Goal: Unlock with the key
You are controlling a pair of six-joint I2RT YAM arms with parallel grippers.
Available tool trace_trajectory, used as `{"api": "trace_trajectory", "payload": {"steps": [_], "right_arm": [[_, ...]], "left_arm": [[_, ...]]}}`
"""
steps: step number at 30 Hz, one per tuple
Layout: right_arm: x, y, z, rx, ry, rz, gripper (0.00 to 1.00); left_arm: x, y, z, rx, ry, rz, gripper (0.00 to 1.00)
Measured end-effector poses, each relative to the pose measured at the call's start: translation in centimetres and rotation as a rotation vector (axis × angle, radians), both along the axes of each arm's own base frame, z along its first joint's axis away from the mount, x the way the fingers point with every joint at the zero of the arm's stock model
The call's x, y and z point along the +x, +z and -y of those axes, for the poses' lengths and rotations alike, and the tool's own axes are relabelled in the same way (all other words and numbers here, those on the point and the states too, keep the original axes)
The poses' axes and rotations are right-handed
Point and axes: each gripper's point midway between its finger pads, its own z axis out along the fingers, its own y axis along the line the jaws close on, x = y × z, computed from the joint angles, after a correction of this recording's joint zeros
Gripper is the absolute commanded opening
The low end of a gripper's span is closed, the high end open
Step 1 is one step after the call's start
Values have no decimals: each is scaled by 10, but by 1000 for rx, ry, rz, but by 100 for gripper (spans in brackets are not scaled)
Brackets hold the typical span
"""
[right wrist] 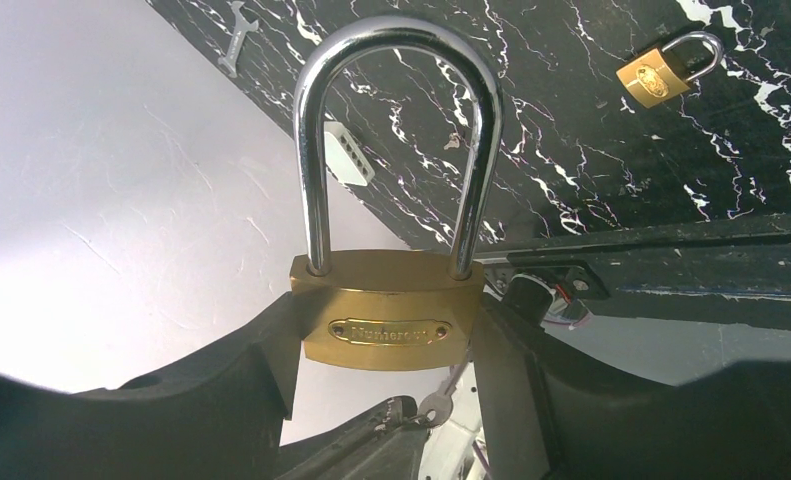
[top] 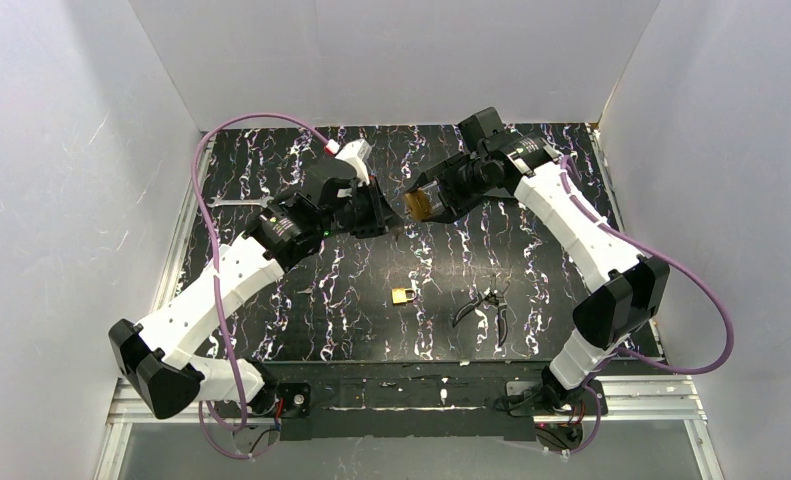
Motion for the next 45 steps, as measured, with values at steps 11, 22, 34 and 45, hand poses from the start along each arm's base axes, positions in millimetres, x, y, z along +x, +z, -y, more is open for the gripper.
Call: {"api": "trace_trajectory", "payload": {"steps": [11,22,34,45], "right_arm": [[-2,1,-1,11,20,0,1],[1,2,2,12,10,0,1],[3,3,4,15,8,3,1],[3,1,3,12,18,4,1]], "left_arm": [[12,-8,10,-6,5,-6,0],[14,-5,5,-12,39,4,0],[15,-7,-4,4,71,15,0],[17,-11,0,3,58,9,0]]}}
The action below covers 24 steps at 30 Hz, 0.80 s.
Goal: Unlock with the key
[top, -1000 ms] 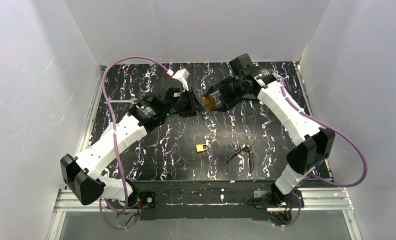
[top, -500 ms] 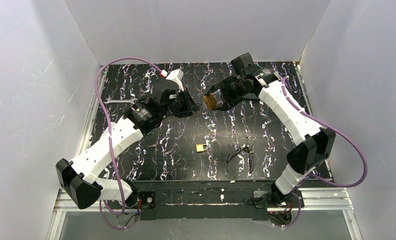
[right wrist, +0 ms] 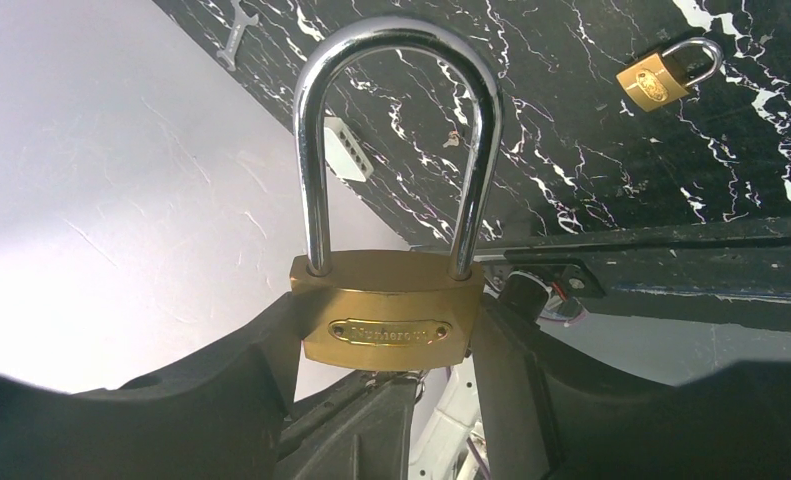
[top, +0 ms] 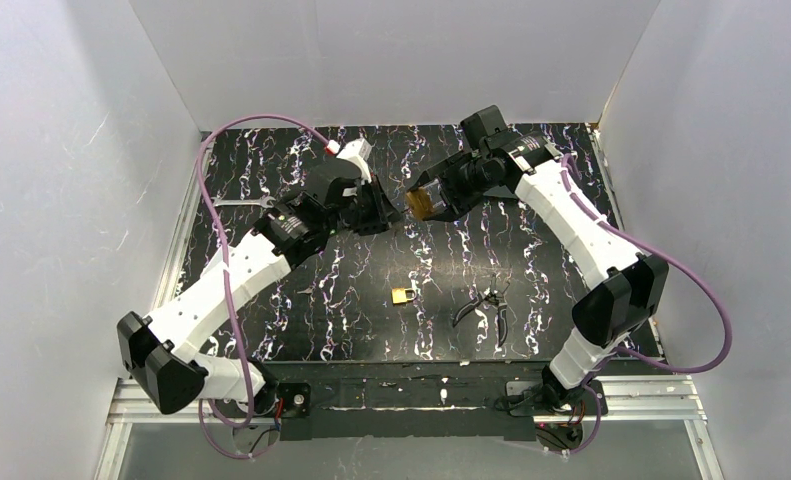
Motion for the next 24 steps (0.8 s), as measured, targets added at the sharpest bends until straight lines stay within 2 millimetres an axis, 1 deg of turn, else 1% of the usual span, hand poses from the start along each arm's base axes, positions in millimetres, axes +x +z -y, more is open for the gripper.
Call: {"api": "trace_trajectory", "payload": {"steps": [5,10,24], "right_arm": [[2,-4,-1,-5,5,-1,1],[4,-5,-1,-6,4,-1,1],[9,-3,-4,6,10,24,1]], "left_arm": [[4,-8,3,12,-3,-16,0],[6,-11,5,10,-11,-25,0],[8,-7,6,-23,-17,-36,0]]}}
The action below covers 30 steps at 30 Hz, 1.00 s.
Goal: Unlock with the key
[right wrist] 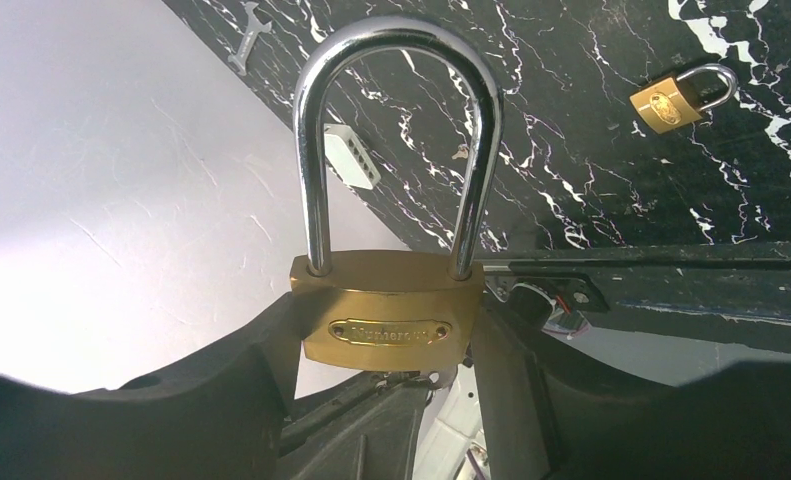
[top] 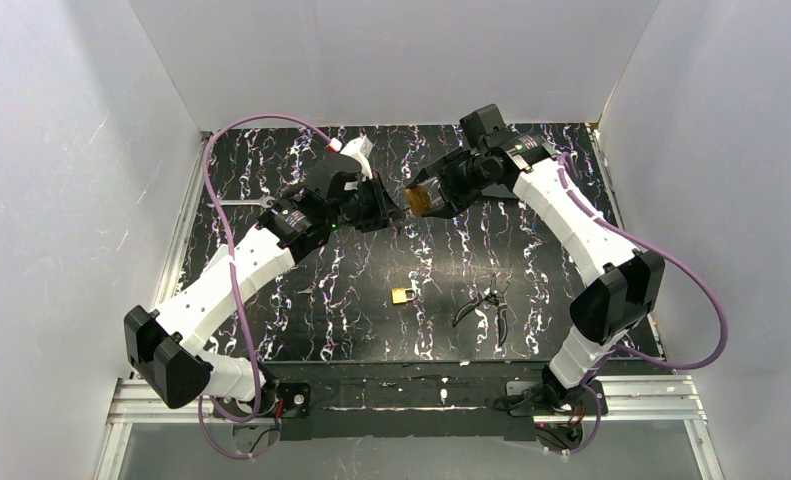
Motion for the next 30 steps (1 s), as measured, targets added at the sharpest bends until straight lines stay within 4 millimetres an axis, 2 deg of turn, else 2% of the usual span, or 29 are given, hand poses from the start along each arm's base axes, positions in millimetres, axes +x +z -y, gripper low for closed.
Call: {"api": "trace_trajectory", "payload": {"steps": [30], "right_arm": [[5,2,-3,17,29,33,1]], "left_arm": [[11,0,3,-44,18,-19,0]]}}
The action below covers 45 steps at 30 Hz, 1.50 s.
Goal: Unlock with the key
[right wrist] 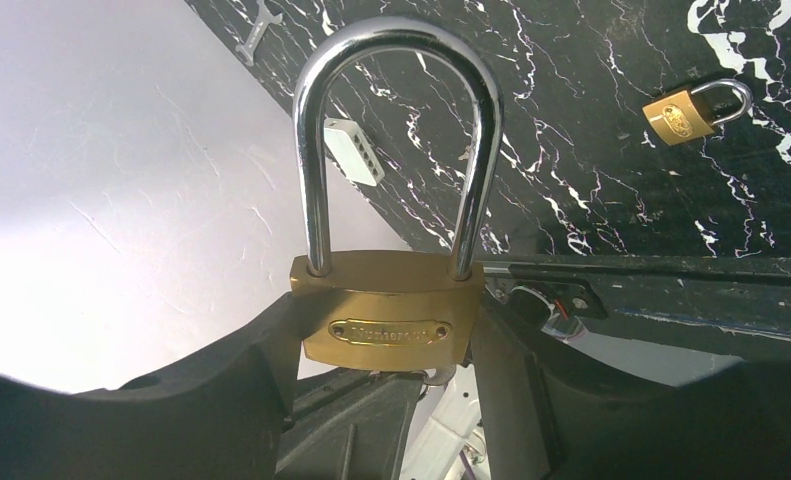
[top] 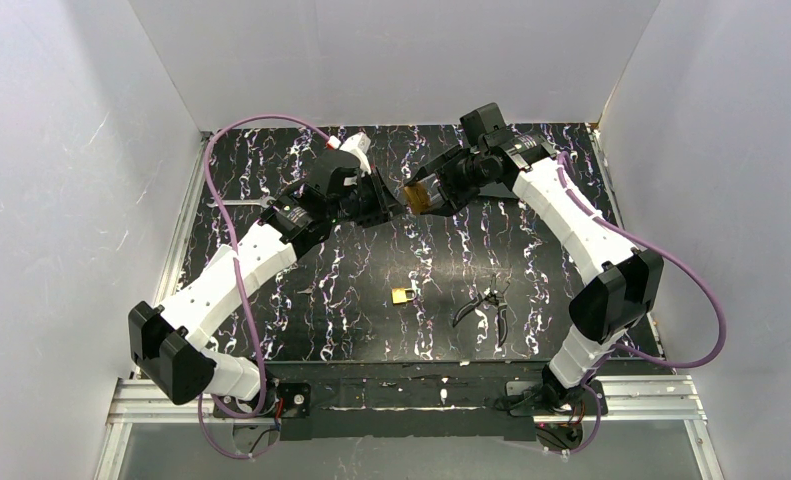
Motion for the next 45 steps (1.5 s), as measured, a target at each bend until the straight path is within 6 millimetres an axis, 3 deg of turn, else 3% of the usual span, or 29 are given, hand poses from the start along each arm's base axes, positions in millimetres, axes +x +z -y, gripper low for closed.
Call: {"api": "trace_trajectory", "payload": {"steps": [45], "right_arm": [[12,-7,11,-63,-29,49,1]], "left_arm": [[16,-8,21,-66,18,-82,0]]}}
